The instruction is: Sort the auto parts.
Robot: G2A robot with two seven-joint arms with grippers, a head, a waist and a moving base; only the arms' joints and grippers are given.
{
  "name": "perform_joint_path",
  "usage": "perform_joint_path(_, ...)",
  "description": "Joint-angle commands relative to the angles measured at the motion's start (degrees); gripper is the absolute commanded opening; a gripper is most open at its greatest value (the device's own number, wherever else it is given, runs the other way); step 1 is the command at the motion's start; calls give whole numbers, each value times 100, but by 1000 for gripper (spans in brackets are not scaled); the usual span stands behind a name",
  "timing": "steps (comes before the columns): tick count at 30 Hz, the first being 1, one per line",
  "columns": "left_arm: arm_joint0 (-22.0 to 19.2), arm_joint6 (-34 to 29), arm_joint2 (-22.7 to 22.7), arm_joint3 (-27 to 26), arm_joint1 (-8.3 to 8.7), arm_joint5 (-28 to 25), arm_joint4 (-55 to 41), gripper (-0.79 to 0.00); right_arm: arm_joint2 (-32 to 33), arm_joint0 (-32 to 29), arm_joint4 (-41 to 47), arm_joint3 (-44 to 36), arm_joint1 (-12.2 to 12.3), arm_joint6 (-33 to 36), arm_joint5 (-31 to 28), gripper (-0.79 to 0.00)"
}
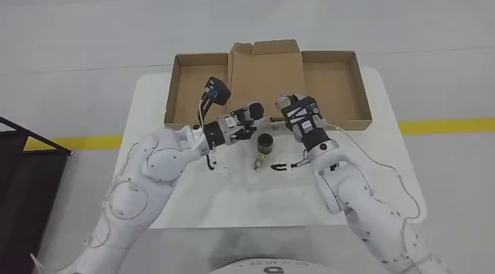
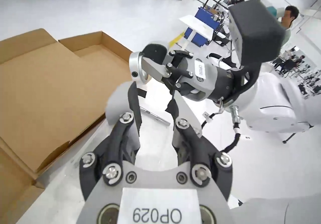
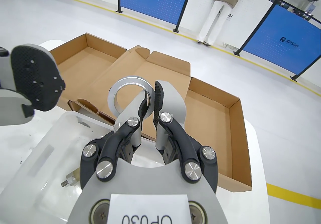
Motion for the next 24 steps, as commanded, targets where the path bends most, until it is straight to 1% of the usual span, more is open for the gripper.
perform_joint_path(1, -29, 6, 31, 34, -4, 15, -5, -471, 24, -47, -2, -25, -4, -39, -80, -785)
perform_joint_path(4, -67, 14, 72, 67, -9, 15, -1, -465, 58, -111, -23, -63, -7, -89, -227, -785)
perform_joint_path(7, -100, 24, 120, 96, -14, 2, 31, -520, 96, -173, -38, -93, -9, -132, -365, -785)
perform_joint_path(13, -137, 64, 169, 123, -18, -10, 55, -526, 180, -286, -58, -148, -13, -178, -602, -785)
perform_joint_path(14, -141, 69, 175, 129, -19, -15, 51, -557, 190, -298, -64, -152, -15, -181, -637, -785)
perform_joint_path(15, -146, 74, 181, 136, -19, -21, 44, -566, 198, -307, -63, -156, -17, -187, -666, -785)
perform_joint_path(17, -156, 74, 190, 151, -19, -36, 48, -548, 208, -320, -71, -160, -23, -193, -721, -785)
perform_joint_path(24, -174, 91, 206, 219, -15, -53, 56, -554, 204, -362, -110, -187, -43, -207, -934, -785)
